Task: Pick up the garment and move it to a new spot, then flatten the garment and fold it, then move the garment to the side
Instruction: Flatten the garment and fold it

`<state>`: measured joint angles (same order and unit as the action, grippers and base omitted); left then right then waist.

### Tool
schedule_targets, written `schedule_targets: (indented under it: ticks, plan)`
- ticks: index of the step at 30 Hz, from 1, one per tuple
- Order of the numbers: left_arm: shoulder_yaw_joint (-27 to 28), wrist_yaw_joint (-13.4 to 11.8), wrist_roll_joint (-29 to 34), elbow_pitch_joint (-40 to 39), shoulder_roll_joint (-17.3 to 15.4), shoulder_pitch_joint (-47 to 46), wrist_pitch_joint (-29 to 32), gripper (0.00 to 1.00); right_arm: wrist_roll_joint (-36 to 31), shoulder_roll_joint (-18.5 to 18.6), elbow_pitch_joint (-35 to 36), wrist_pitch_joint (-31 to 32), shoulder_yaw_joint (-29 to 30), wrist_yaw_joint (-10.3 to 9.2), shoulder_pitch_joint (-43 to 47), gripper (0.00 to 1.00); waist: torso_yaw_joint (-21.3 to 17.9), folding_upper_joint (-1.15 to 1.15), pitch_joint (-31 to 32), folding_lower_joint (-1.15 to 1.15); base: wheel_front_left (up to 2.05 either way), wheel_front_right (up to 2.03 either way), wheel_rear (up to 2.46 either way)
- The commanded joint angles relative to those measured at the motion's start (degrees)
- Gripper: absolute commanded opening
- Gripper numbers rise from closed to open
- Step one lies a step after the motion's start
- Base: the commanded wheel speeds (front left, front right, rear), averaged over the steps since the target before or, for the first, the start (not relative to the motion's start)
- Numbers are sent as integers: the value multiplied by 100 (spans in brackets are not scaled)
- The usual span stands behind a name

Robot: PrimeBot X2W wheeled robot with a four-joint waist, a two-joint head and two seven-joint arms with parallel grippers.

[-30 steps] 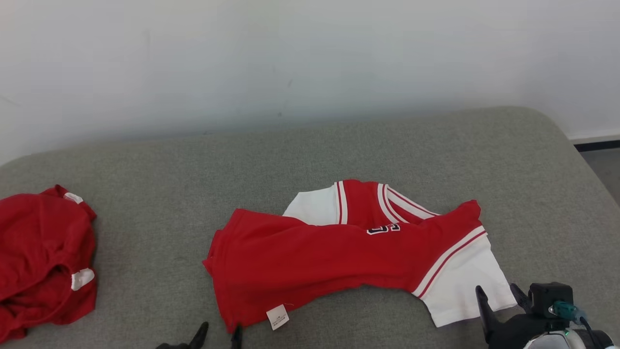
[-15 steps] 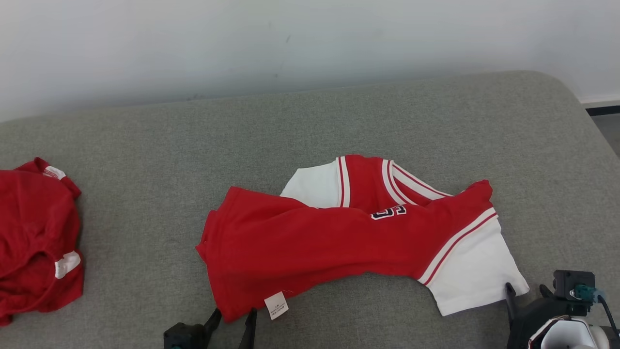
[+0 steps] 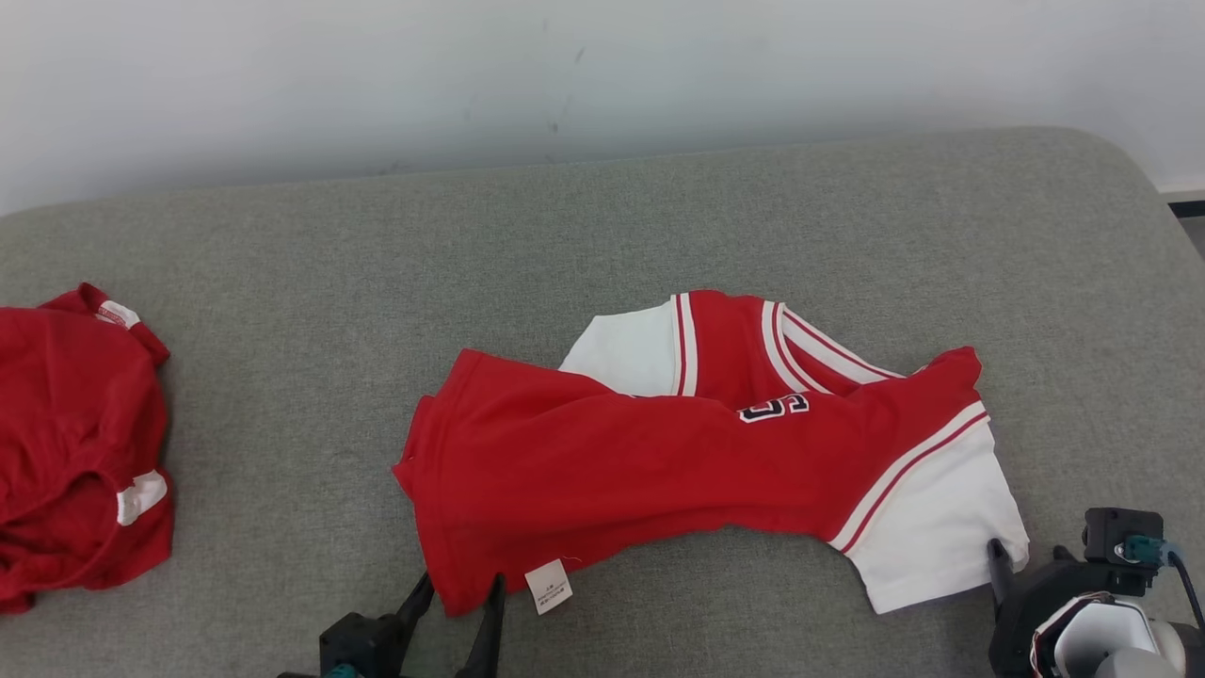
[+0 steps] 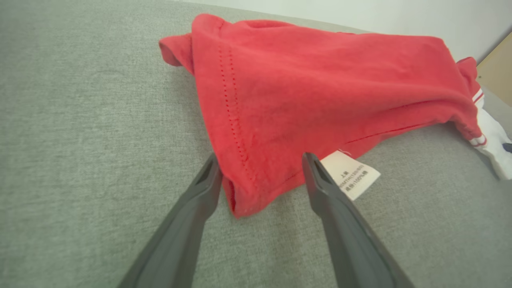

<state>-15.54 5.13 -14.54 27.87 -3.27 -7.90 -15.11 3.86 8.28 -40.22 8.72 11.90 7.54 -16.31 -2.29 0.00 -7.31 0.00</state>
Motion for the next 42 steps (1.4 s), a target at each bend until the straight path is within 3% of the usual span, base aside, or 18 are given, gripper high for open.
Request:
schedule_targets:
  ticks: [1, 5, 6, 7, 10, 11, 12, 13, 15, 27, 33, 42]
  plan:
    - [2, 15, 19, -54, -31, 77, -3, 100, 77, -65, -228, 180, -140, -5, 47, 100, 13, 0, -5, 0, 0, 0, 0]
    - [12, 0, 18, -155, -53, 170, -4, 99, 353, -163, -426, 344, -461, 21, 72, 100, 23, 0, 4, 0, 0, 0, 0]
    - [18, -2, 10, -185, -56, 183, -4, 92, 441, -181, -451, 371, -541, 23, 83, 100, 24, 0, 8, 0, 0, 0, 0]
    - [14, -1, 1, -188, -63, 215, -4, 73, 509, -164, -471, 388, -628, 24, 93, 100, 25, 0, 14, 0, 0, 0, 0]
    - [5, 3, -29, -186, -76, 257, -4, 35, 681, -112, -512, 414, -815, 28, 99, 100, 18, 0, 22, 0, 0, 0, 0]
    - [-6, 5, -36, -178, -75, 245, -4, 21, 742, -99, -525, 416, -859, 28, 92, 95, 19, 0, 23, 0, 0, 0, 0]
    - [-16, 7, -44, -160, -76, 240, 5, 0, 795, -88, -541, 435, -904, 28, 85, 46, 20, 0, 26, 0, 0, 0, 0]
    - [-26, 7, -54, -129, -75, 242, 32, 0, 841, -69, -561, 448, -934, 28, 81, 39, 22, 0, 29, 0, 0, 0, 0]
    - [-33, -1, -88, -78, -74, 246, 67, 0, 898, -10, -592, 461, -964, 27, 63, 0, 30, 0, 43, 0, 0, 0, 0]
    - [138, 88, -685, -319, -32, 147, 60, 0, 1754, 108, 235, -267, -774, 1, -64, 0, 117, 0, 232, 0, 0, 0, 0]
    - [257, 162, -1280, -910, -16, -52, 248, 0, 2413, 207, 1333, -358, -828, 1, -15, 0, 74, 0, 353, 0, 0, 0, 0]
    - [284, 230, -2006, -1662, -410, -1178, 1197, 0, 2962, 299, 2943, 148, -870, 1, -531, 0, -150, 0, 143, 0, 0, 0, 0]
